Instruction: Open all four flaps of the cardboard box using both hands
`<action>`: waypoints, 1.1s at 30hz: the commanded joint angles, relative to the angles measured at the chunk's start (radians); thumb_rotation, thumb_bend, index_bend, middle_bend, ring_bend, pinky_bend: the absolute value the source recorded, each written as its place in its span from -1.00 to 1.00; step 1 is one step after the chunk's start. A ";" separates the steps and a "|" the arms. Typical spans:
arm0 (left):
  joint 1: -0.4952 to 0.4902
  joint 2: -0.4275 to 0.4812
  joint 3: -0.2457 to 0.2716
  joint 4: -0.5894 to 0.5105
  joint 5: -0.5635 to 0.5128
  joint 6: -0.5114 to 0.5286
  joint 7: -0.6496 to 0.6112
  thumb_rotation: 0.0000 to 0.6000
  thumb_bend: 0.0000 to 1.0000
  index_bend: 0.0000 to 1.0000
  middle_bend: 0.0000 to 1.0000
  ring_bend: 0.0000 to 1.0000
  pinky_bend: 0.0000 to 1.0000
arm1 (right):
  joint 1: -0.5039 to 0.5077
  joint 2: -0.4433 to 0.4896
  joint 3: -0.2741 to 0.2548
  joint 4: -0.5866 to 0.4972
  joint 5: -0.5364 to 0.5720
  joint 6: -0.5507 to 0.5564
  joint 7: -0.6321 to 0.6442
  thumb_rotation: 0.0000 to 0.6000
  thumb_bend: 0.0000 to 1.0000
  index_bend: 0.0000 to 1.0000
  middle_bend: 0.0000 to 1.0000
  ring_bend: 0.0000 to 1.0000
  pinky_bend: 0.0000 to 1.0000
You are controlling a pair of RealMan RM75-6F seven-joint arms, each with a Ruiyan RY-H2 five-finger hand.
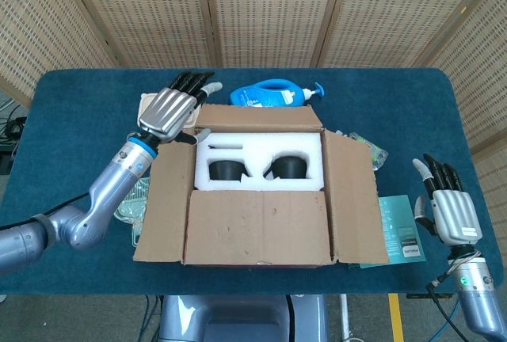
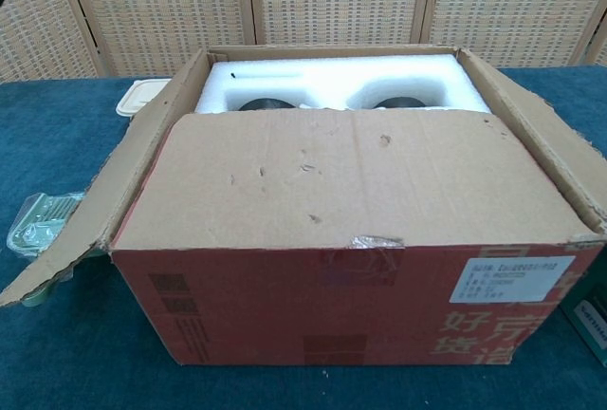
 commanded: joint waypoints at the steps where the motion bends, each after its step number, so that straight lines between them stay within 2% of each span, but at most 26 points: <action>1: 0.028 0.049 0.013 -0.065 -0.003 -0.035 -0.051 0.66 -0.14 -0.46 -1.00 -1.00 -1.00 | -0.001 0.000 -0.001 -0.001 0.000 0.001 0.000 1.00 0.55 -1.00 -1.00 -1.00 -1.00; 6: 0.060 0.089 0.030 -0.139 0.050 -0.056 -0.122 0.67 -0.01 -0.33 -1.00 -1.00 -1.00 | -0.003 0.000 -0.004 -0.001 -0.002 -0.001 0.005 1.00 0.55 -1.00 -1.00 -1.00 -1.00; 9: 0.078 0.104 0.050 -0.168 0.099 -0.059 -0.148 0.77 0.04 -0.29 -1.00 -1.00 -1.00 | -0.005 0.002 -0.006 -0.001 -0.004 0.000 0.008 1.00 0.55 -1.00 -1.00 -1.00 -1.00; 10: 0.084 0.106 0.057 -0.175 0.115 -0.057 -0.153 0.66 0.05 -0.29 -1.00 -1.00 -1.00 | -0.006 0.003 -0.006 -0.001 -0.004 0.000 0.010 1.00 0.55 -1.00 -1.00 -1.00 -1.00; 12: 0.095 0.105 0.070 -0.185 0.145 -0.045 -0.159 0.18 0.06 -0.27 -1.00 -1.00 -1.00 | -0.006 0.003 -0.006 0.000 -0.004 0.000 0.013 1.00 0.55 -1.00 -1.00 -1.00 -1.00; 13: 0.103 0.103 0.082 -0.192 0.165 -0.035 -0.159 0.03 0.05 -0.26 -1.00 -1.00 -1.00 | -0.006 0.002 -0.007 0.001 -0.004 -0.001 0.014 1.00 0.55 -1.00 -1.00 -1.00 -1.00; 15: 0.111 0.098 0.097 -0.200 0.185 -0.024 -0.161 -0.17 0.02 -0.24 -1.00 -1.00 -1.00 | -0.005 0.001 -0.008 0.002 -0.005 -0.003 0.016 1.00 0.55 -1.00 -1.00 -1.00 -1.00; 18: 0.121 0.087 0.115 -0.208 0.208 -0.007 -0.163 -0.33 -0.01 -0.22 -1.00 -1.00 -1.00 | -0.004 0.000 -0.009 0.003 -0.007 -0.007 0.017 1.00 0.55 -1.00 -1.00 -1.00 -1.00; 33: 0.128 0.039 0.167 -0.217 0.231 0.019 -0.161 -0.34 -0.01 -0.19 -1.00 -1.00 -1.00 | -0.011 0.001 -0.010 0.003 -0.007 0.000 0.024 1.00 0.55 -1.00 -1.00 -1.00 -1.00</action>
